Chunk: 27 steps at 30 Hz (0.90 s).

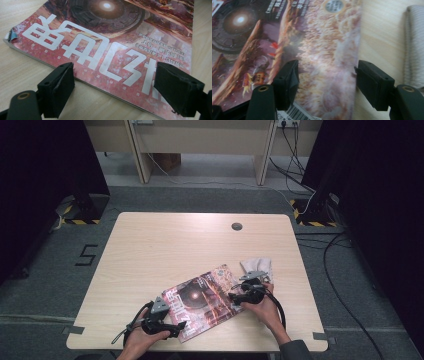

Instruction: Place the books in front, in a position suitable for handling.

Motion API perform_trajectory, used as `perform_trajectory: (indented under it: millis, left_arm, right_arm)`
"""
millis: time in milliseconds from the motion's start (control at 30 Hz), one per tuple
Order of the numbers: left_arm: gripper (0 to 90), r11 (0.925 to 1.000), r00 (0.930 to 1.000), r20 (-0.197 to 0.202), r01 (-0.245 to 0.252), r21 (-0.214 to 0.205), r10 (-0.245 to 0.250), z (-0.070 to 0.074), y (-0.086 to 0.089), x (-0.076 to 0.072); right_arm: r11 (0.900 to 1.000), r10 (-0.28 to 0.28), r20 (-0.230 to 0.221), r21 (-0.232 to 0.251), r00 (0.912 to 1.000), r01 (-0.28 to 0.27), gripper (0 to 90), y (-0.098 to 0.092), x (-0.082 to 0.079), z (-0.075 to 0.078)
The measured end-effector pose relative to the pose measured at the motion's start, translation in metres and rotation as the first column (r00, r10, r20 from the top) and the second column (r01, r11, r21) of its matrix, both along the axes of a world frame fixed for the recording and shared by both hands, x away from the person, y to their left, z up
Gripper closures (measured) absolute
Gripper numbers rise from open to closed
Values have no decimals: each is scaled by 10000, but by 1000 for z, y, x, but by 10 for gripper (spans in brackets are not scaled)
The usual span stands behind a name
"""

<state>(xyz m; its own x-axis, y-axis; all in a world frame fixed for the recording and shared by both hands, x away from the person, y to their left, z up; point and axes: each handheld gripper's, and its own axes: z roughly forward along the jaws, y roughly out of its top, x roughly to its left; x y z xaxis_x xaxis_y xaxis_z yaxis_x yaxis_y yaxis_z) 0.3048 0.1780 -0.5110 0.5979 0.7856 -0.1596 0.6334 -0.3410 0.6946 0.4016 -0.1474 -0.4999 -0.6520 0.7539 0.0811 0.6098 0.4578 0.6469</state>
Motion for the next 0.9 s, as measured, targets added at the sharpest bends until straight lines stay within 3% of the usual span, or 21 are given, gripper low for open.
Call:
perform_trajectory:
  millis: [233, 400, 700, 900]
  left_arm:
    - [155, 9995, 10000, 40, 8, 321, -9, 1, 0, 14]
    - [152, 9985, 9999, 81, -143, 533, 139, 1, 6, 35]
    - [153, 9986, 9997, 198, -136, 507, 126, 0, 10, 70]
    - [162, 9992, 9995, 243, -218, 329, 210, 0, 11, 81]
  right_arm:
    - [9999, 41, -175, -107, 9998, -43, 336, -1, -2, 0]
    - [9986, 323, -312, -414, 9990, -336, 327, 1, -13, 3]
    - [9964, 653, -517, -510, 9965, -679, 308, 4, -38, 4]
    - [9934, 938, -724, -598, 9930, -982, 310, 7, -52, 5]
